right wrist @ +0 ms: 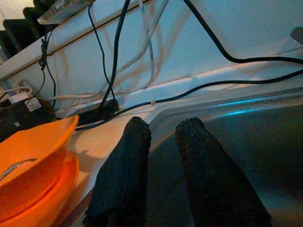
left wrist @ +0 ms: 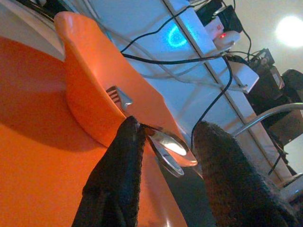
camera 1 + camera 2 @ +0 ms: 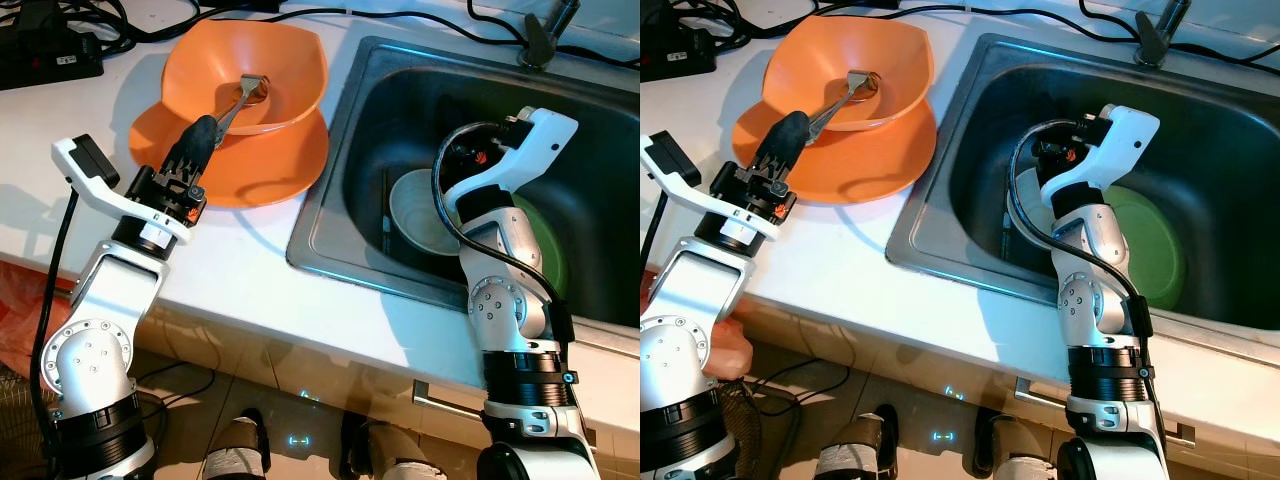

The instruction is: Kitchen organization

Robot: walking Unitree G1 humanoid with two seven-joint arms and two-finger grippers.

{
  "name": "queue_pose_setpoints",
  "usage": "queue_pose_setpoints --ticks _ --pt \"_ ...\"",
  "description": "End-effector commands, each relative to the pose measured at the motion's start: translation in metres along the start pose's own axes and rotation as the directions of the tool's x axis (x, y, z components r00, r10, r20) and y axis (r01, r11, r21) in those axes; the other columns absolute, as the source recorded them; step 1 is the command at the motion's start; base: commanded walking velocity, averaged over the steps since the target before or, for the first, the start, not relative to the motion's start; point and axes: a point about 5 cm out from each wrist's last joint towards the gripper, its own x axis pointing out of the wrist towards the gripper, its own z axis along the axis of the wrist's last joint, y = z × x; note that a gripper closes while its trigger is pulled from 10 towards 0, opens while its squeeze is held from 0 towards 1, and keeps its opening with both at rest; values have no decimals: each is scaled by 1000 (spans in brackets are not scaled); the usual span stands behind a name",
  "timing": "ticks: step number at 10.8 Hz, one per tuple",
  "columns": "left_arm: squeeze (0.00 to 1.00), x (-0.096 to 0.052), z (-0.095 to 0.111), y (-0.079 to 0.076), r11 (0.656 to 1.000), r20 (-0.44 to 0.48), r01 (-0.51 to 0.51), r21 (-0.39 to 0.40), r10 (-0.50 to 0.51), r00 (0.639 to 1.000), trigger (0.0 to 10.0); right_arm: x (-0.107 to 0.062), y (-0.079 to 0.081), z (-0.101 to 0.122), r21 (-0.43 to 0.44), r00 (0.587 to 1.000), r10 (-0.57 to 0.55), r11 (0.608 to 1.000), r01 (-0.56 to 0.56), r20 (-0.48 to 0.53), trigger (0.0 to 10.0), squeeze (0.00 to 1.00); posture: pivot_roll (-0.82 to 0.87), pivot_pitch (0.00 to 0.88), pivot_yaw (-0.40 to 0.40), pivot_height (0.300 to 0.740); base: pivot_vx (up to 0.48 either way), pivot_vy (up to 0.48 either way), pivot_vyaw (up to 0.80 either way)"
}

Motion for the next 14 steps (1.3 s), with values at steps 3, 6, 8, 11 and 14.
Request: queue_pose_setpoints --ticks 3,6,8,11,14 --pt "0 1 -4 0 1000 -9 -9 -14 9 1000 0 -3 -3 0 -11 1000 -8 1000 8 -10 10000 0 141 266 -39 740 0 0 0" --pt "0 1 -7 -2 1000 -7 -7 -23 6 1000 0 -3 -3 0 -13 1000 -8 1000 8 -11 10000 0 143 268 -43 740 0 0 0" --pt "0 2 -8 -4 1000 -6 -2 -28 2 1000 0 -3 -3 0 -12 1000 -6 1000 6 -12 10000 0 142 266 -44 740 0 0 0" --pt "0 3 -8 -5 1000 6 -16 -14 16 1000 4627 -2 -3 0 -12 1000 -4 1000 4 -12 10000 0 143 266 -46 740 0 0 0" --pt "0 5 5 -2 998 102 -62 17 60 993 10000 -2 -3 0 -12 1000 0 1000 0 -14 10000 0 144 266 -50 740 0 0 0"
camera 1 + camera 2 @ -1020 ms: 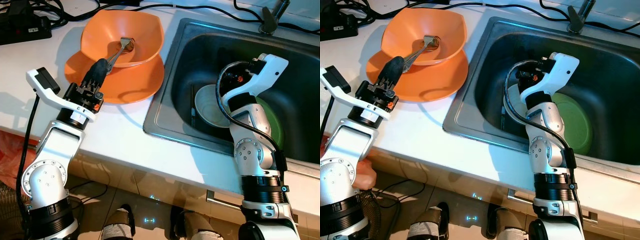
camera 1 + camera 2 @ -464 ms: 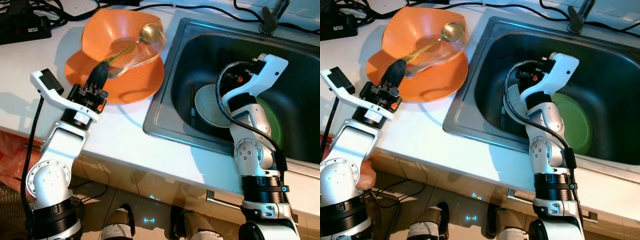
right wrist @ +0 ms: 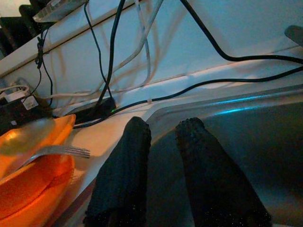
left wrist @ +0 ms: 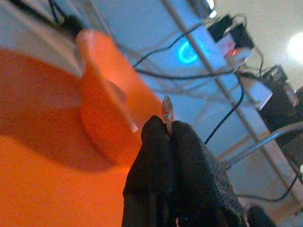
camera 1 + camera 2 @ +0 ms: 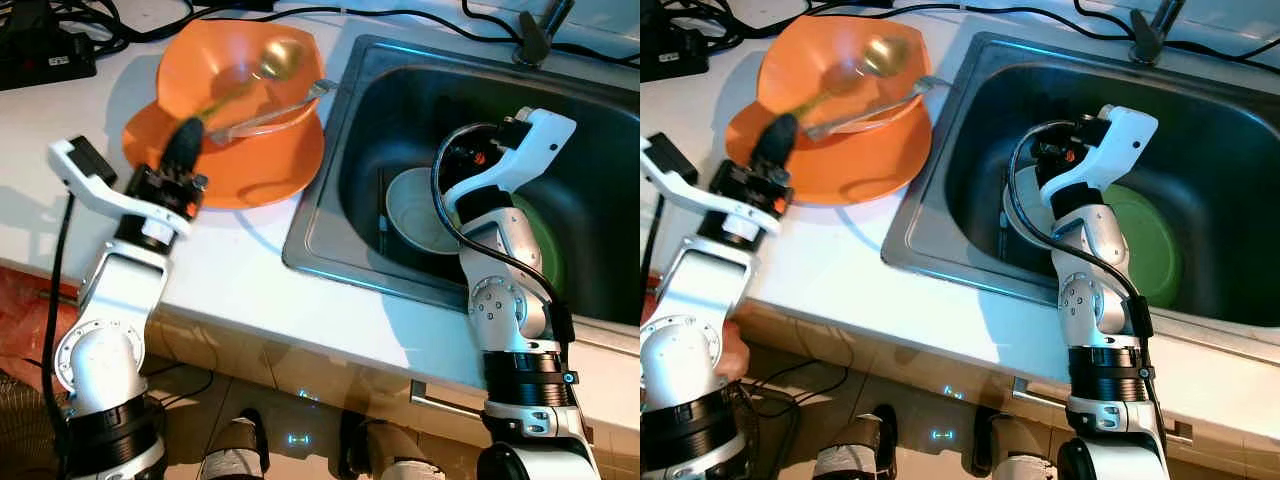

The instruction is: Kitchen organization

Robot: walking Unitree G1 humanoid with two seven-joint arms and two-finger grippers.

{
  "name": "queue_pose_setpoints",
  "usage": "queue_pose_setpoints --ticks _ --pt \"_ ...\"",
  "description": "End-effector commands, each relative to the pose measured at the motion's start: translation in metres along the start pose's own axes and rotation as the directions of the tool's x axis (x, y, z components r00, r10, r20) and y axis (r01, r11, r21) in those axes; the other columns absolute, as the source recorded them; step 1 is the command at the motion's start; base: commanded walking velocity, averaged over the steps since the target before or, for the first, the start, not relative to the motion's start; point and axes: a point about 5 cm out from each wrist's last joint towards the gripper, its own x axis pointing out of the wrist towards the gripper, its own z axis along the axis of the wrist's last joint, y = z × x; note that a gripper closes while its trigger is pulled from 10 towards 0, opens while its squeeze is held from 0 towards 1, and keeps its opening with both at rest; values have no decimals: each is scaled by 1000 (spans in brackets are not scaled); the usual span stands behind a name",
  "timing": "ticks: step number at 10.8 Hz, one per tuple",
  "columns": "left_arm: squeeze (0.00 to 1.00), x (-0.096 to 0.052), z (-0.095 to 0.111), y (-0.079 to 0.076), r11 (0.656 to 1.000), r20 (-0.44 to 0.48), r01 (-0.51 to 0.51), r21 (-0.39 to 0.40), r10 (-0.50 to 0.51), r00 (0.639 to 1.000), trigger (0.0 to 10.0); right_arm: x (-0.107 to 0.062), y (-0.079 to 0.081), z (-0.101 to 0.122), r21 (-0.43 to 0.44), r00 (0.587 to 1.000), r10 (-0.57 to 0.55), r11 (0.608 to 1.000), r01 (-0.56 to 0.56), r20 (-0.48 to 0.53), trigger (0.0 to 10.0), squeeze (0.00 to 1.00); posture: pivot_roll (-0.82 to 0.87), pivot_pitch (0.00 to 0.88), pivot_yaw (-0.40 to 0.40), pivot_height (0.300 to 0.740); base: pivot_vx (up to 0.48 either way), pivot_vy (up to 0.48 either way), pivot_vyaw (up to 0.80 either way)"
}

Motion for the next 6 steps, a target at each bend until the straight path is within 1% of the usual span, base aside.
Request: queue_pose_setpoints --ticks 1,2,4,5,6 --pt "0 1 8 -1 1000 48 -10 21 9 999 10000 -2 -3 0 -12 1000 -5 1000 5 -8 10000 0 144 265 -50 740 0 0 0" --pt "0 3 14 -4 999 81 3 33 -6 997 10000 -2 -3 0 -12 1000 -5 1000 5 -7 10000 0 144 263 -52 740 0 0 0" --pt "0 8 18 -14 996 97 48 77 -55 994 10000 -1 -2 0 -11 1000 -2 1000 2 -7 10000 0 144 259 -51 740 0 0 0" --pt "0 10 16 -21 990 70 89 106 -96 993 10000 -1 -2 0 -9 1000 0 1000 0 -7 10000 0 145 256 -51 740 0 0 0" --pt "0 11 13 -28 984 45 129 119 -135 990 10000 -1 -2 0 -9 1000 0 1000 0 -8 10000 0 147 252 -50 740 0 0 0"
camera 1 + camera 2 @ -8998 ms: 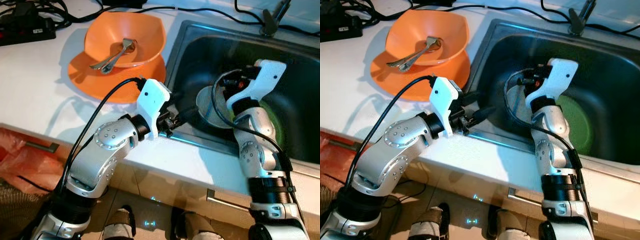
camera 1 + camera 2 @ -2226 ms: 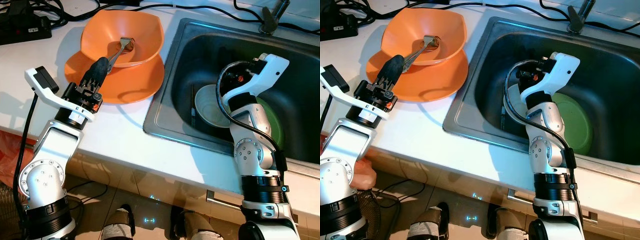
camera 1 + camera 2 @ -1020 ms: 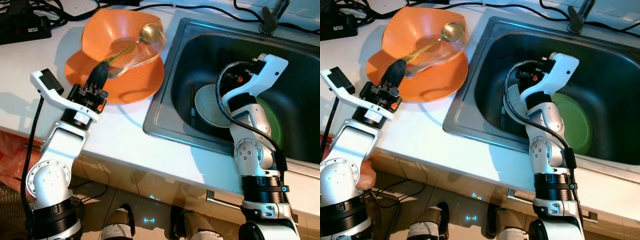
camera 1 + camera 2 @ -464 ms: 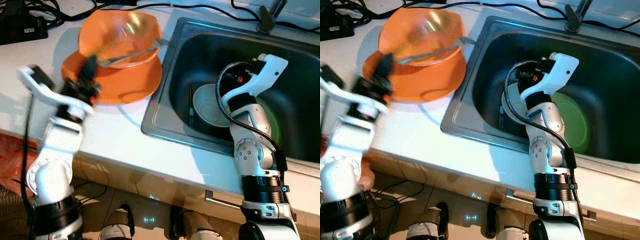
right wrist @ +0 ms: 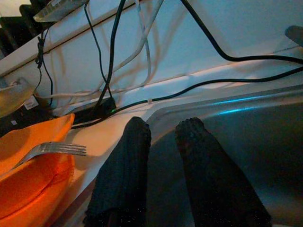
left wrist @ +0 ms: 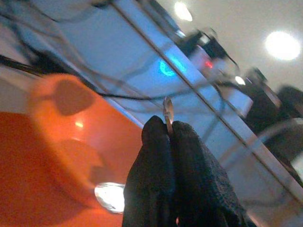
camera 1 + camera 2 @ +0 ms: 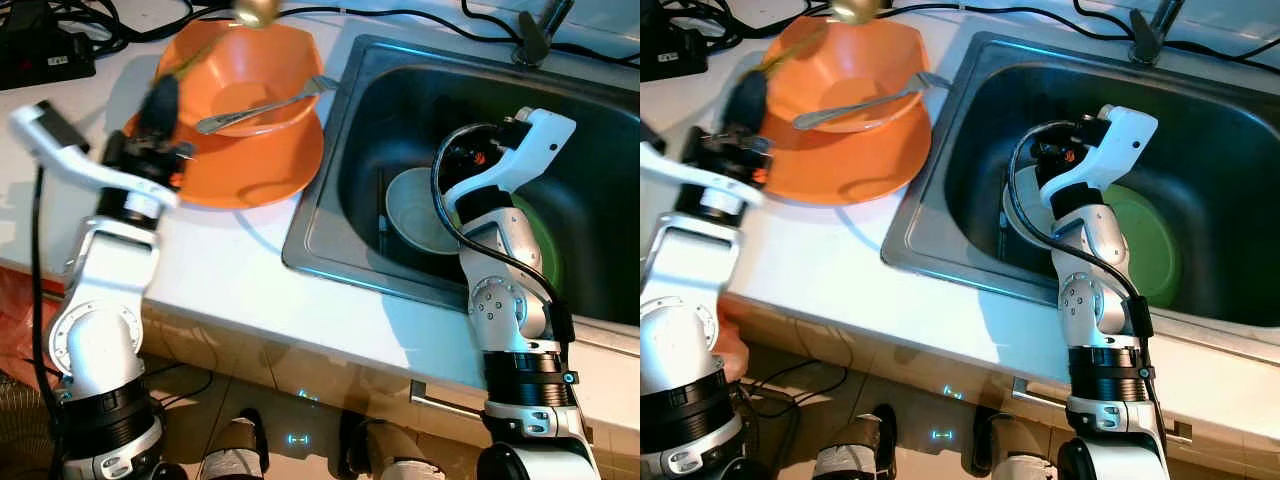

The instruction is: Kitchen organization

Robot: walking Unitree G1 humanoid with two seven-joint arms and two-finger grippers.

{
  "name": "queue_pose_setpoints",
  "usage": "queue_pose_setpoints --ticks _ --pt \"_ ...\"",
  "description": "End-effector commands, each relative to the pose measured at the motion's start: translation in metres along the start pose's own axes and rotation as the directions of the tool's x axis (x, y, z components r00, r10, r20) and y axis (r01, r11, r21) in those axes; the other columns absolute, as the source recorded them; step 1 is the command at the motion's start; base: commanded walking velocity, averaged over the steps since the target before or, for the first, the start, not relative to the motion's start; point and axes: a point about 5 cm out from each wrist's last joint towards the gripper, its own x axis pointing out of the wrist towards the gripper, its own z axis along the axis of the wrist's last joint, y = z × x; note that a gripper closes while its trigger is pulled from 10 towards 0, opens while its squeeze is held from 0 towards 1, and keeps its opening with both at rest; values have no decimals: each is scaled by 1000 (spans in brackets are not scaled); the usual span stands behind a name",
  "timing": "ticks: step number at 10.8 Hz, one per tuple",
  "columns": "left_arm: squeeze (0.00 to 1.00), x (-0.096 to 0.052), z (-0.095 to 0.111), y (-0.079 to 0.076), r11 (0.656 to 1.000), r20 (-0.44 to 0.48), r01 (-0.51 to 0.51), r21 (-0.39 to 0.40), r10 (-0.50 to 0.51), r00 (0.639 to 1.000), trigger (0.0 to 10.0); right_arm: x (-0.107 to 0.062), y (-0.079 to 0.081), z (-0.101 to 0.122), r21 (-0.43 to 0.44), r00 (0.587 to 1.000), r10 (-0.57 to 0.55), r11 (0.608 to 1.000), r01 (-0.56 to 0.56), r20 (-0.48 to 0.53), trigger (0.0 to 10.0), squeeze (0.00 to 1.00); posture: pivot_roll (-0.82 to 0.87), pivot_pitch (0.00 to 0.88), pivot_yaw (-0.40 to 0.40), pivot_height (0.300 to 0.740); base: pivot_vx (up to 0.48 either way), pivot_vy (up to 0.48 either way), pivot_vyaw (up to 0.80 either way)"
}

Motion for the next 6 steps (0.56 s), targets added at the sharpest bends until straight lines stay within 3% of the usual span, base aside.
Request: queue_pose_setpoints --ticks 1,2,6 --pt "0 4 0 -15 995 -20 92 34 -91 996 10000 -1 -1 -1 -8 1000 -3 1000 3 -9 10000 0 147 247 -49 740 0 0 0" --pt "0 8 -6 -23 988 -63 142 55 -138 988 10000 0 -1 -1 -6 1000 -3 1000 3 -7 10000 0 143 241 -46 740 0 0 0" --pt "0 21 -25 -46 968 -125 251 18 -247 961 10000 -1 -3 0 8 1000 -18 1000 18 1 10000 0 140 249 -41 740 0 0 0"
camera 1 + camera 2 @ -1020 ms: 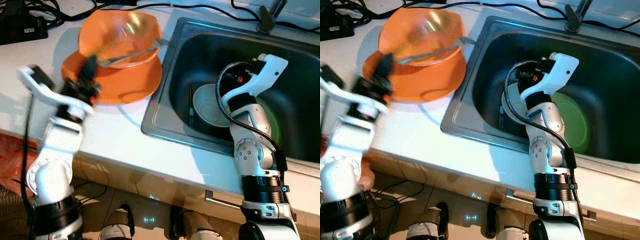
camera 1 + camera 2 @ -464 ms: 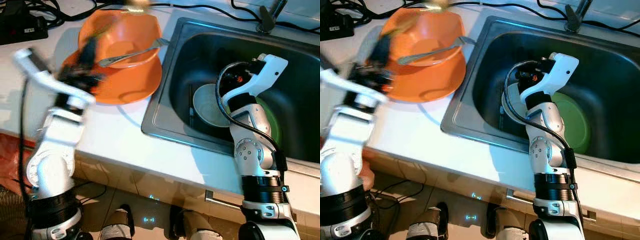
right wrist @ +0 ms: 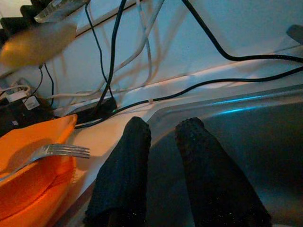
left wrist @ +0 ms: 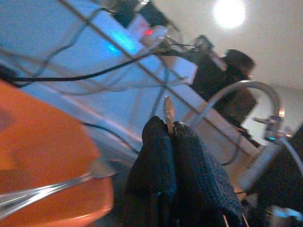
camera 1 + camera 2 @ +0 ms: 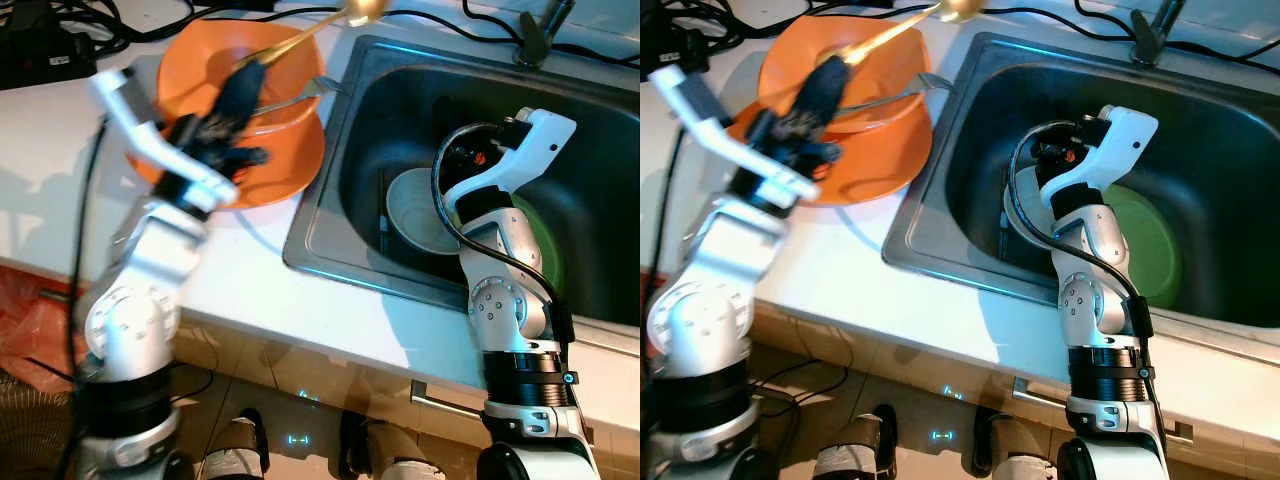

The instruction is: Kitchen organization

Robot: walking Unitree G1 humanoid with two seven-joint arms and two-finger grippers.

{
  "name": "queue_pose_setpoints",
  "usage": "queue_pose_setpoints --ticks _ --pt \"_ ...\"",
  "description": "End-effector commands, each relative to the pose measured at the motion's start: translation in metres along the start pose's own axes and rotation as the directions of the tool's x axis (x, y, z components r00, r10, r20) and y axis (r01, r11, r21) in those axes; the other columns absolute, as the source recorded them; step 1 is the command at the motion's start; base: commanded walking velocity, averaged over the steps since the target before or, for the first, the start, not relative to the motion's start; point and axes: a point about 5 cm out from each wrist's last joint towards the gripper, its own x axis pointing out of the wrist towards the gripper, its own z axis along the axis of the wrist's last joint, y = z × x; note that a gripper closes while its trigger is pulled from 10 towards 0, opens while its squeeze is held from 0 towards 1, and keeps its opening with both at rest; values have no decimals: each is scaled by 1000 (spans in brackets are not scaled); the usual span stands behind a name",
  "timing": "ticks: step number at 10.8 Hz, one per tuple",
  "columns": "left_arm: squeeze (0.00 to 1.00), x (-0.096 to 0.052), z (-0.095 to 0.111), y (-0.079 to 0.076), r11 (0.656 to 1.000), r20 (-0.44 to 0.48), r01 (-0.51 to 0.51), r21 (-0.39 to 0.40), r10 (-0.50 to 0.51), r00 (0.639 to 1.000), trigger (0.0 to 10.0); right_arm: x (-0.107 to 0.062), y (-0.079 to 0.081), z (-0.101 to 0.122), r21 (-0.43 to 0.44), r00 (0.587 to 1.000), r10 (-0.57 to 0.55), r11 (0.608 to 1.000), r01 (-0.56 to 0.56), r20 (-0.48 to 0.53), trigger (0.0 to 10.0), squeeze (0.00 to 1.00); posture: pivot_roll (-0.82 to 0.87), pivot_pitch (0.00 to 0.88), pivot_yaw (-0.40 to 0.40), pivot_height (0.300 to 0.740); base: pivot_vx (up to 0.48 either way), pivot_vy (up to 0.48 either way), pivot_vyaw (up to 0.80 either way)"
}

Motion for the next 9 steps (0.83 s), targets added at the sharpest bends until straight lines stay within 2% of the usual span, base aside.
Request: queue_pose_setpoints --ticks 1,3,4,5,7,9 --pt "0 5 -9 -7 999 -40 49 -8 -50 998 10000 0 -4 2 16 1000 -23 1000 22 6 10000 0 139 250 -40 740 0 0 0" --pt "0 8 -23 -12 997 -86 77 -28 -79 993 10000 2 -8 8 83 998 -48 995 45 29 10000 0 129 250 -36 740 0 0 0" --pt "0 9 -26 -14 996 -92 83 -43 -86 992 10000 1 -12 11 137 997 -68 989 62 40 10000 1000 126 251 -32 740 0 0 0" --pt "0 10 -29 -15 995 -99 84 -52 -89 991 10000 0 -14 12 161 995 -86 984 78 46 10000 1000 126 252 -31 740 0 0 0" --pt "0 10 -33 -16 994 -106 85 -62 -92 990 10000 1 -19 14 261 990 -127 959 108 56 10000 1000 129 254 -29 740 0 0 0" --pt "0 10 -41 -14 994 -123 70 -80 -80 989 10000 0 -22 19 391 986 -144 915 102 79 10000 1000 127 256 -26 740 0 0 0"
